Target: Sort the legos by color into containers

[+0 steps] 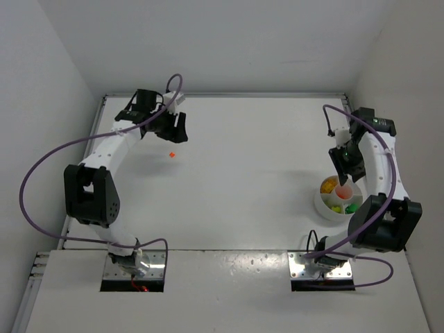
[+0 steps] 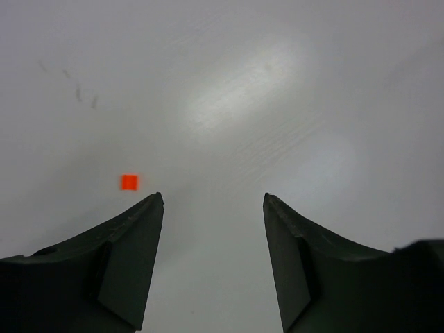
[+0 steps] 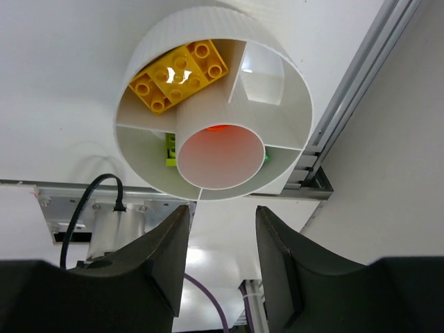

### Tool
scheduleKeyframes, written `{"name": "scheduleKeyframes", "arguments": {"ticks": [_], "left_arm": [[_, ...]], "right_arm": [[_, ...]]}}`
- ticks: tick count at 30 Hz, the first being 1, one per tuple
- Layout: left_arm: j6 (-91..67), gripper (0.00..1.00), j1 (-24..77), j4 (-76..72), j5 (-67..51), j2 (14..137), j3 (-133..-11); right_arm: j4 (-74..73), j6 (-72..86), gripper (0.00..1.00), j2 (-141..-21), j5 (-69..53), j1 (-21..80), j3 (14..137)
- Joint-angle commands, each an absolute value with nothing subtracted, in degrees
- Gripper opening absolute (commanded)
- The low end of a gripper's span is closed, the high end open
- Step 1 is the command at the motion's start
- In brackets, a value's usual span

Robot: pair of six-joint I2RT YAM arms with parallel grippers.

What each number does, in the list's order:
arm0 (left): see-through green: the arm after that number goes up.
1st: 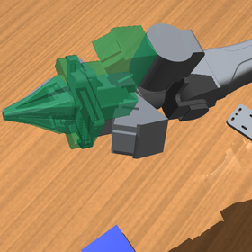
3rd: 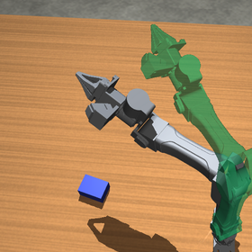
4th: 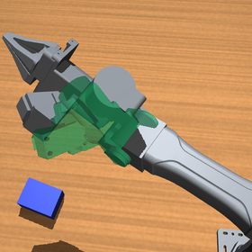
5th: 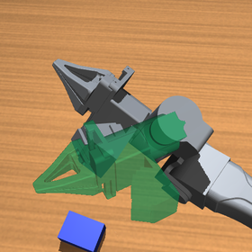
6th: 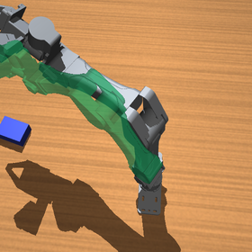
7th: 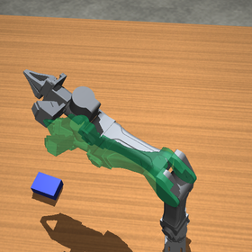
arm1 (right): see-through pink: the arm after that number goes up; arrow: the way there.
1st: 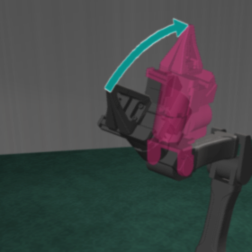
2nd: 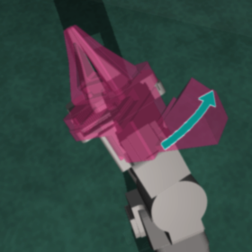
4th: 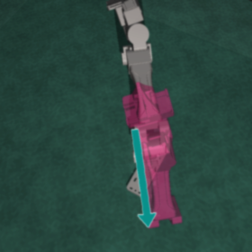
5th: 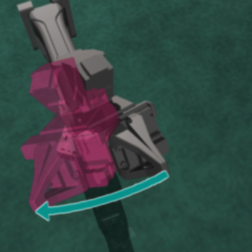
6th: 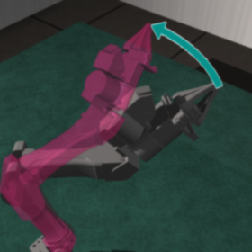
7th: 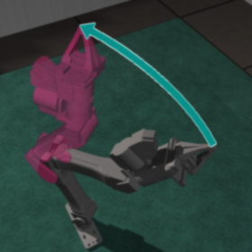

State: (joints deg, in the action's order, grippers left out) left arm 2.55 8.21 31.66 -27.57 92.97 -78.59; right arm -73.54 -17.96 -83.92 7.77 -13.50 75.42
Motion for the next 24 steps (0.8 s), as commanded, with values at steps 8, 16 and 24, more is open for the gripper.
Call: {"name": "scheduleKeyframes", "arguments": {"ticks": [8,16,24], "left_arm": [[12.7,0.60,7.1,36.7,-5.4,107.2,-88.0],[14.6,0.64,7.1,36.7,-2.5,113.3,-89.1],[15.7,0.65,7.6,36.1,-5.8,116.6,-89.6]], "right_arm": [[-74.4,-17.2,0.44,-83.1,3.5,-13.3,78.7],[-74.4,-17.2,0.44,-83.1,2.5,-13.3,79.2],[-74.4,-17.2,0.44,-83.7,2.5,-12.7,79.2]]}}
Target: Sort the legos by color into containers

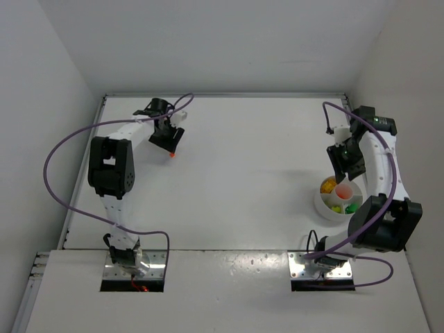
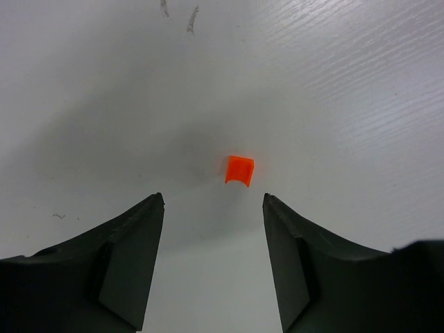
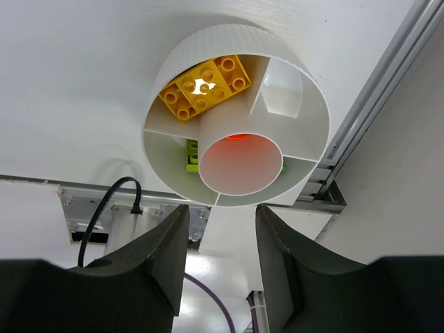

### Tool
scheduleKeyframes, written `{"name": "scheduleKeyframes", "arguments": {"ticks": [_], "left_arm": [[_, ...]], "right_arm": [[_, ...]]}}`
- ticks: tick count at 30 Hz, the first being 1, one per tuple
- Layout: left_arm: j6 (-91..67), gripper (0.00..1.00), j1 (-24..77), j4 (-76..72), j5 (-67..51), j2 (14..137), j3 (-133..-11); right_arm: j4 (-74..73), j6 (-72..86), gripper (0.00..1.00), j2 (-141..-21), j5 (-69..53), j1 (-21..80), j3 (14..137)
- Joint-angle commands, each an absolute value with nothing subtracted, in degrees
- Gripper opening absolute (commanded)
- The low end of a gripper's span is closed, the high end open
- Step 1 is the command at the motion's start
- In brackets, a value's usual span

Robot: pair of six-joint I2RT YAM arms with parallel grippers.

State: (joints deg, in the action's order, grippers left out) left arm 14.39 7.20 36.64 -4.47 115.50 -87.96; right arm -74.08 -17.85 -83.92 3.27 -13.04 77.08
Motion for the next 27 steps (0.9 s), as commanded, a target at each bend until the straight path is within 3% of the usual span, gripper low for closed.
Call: {"name": "scheduleKeyframes", "arguments": {"ticks": [1,13,27], "left_arm": [[15.7,0.65,7.6,36.1,-6.4,116.6,-89.6],[16.3,0.65,8.7,36.1,-7.5,120.1,-90.2],[16.3,0.38,8.7,36.1,-7.5,123.8,-92.0]], "right_arm": [[-74.4,-17.2,0.44,-83.7,2.5,-12.7,79.2],[-74.4,-17.2,0.44,-84.2,2.5,-12.7,79.2],[-74.4,-17.2,0.44,-84.7,1.9,-12.7,79.2]]}}
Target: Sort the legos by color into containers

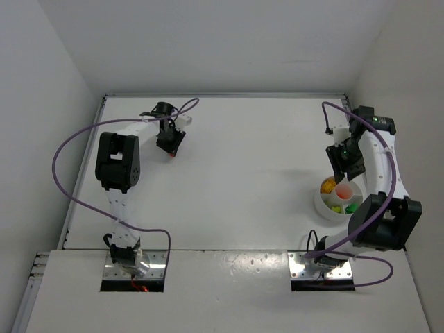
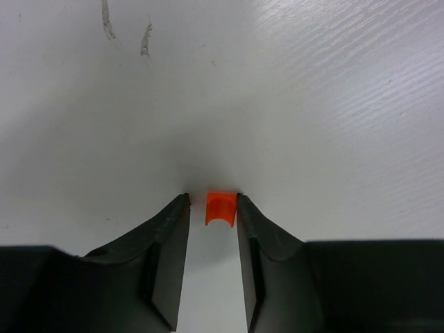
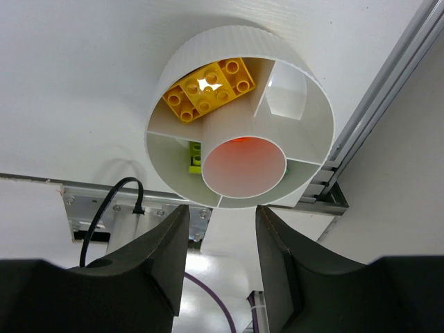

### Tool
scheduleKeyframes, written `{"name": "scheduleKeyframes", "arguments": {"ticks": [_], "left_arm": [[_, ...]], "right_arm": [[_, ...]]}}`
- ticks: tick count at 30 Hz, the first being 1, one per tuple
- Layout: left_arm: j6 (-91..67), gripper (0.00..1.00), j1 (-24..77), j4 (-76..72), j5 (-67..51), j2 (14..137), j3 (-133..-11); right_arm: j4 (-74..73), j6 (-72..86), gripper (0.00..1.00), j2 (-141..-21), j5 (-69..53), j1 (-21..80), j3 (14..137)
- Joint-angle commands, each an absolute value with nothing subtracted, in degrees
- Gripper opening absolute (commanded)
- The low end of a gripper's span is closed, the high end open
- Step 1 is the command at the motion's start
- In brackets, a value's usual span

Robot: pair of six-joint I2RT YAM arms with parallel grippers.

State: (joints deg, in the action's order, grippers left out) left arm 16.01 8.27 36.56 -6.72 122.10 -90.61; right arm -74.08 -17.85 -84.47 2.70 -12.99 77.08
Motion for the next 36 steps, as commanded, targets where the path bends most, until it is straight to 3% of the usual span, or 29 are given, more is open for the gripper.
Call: {"name": "scheduleKeyframes", "arguments": {"ticks": [1,23,31,36], "left_arm": [[16.3,0.37,8.7,36.1,-7.5,123.8,-92.0],[15.2,0.33,9.2,36.1,-7.5,122.3,-87.5],[15.2,0.41,9.2,36.1,-7.5,121.7,-86.9],[14.7,0.41,9.2,36.1,-7.5,121.7,-86.4]], "right_arm": [[-74.4,-17.2,0.44,-84.7,1.9,-12.7,79.2],[-74.9,-17.2,0.44,-84.7,0.4,-12.7,79.7],[-74.9,-17.2,0.45,-84.2,0.4,-12.7,79.7],[-74.9,-17.2,0.45,-84.2,0.4,-12.7,79.7]]}}
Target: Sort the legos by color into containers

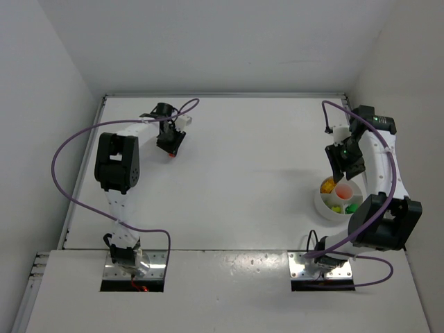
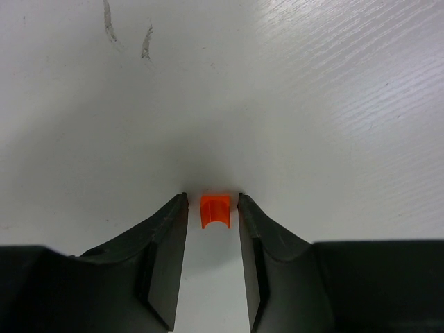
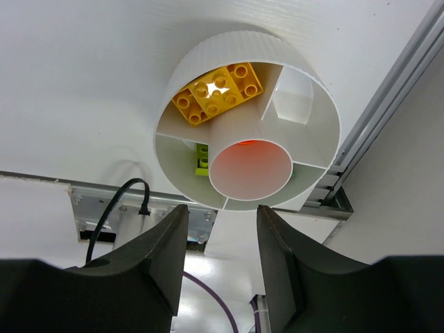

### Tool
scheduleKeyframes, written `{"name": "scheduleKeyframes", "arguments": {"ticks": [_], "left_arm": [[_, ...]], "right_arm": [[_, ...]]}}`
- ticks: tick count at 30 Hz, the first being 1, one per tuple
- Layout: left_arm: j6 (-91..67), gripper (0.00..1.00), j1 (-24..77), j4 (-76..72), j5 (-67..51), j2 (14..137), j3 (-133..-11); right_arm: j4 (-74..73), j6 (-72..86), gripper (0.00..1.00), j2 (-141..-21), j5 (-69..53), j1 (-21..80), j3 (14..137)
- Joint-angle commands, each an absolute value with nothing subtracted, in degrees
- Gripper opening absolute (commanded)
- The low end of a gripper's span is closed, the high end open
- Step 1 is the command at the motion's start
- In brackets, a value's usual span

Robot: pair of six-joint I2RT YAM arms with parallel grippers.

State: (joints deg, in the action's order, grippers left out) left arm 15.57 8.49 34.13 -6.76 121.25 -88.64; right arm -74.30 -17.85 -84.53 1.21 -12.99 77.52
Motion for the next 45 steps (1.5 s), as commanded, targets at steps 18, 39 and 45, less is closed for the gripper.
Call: {"name": "scheduleKeyframes", "arguments": {"ticks": [18,39,45], "left_arm": [[14.7,0.41,9.2,36.1,-7.5,120.7,-84.1],[14.7,0.35,9.2,35.6,-7.5,119.7,-82.5],[14.1,0.23,9.2,35.1,-7.5,120.3,-83.1]], "right_arm": [[-74.9,-17.2,0.45,-84.2,-0.2,-12.7,79.2],[-74.9,-17.2,0.45,-84.2,-0.2,-12.7,79.2],[-74.9,-17.2,0.45,-84.2,-0.7,-12.7,79.7]]}}
